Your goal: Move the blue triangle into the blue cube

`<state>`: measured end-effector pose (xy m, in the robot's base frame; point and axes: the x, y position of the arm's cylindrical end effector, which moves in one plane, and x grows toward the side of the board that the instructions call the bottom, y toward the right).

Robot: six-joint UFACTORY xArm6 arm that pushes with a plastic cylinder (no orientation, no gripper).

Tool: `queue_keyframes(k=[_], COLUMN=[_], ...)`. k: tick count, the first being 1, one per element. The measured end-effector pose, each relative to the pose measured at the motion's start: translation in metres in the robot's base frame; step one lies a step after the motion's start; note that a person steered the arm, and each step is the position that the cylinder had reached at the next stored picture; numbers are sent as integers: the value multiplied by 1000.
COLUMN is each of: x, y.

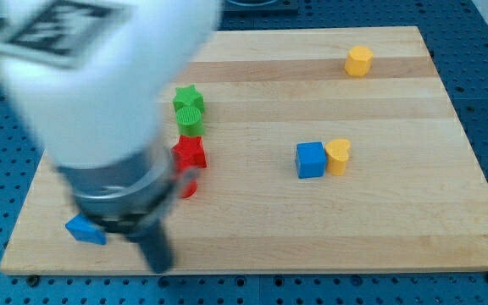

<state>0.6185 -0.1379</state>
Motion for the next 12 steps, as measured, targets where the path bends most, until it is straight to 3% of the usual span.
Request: queue_keyframes(k=[2, 3, 7, 11, 12], x=[-1, -15, -19, -30, -30], y=[-152, -164, -91, -77, -31])
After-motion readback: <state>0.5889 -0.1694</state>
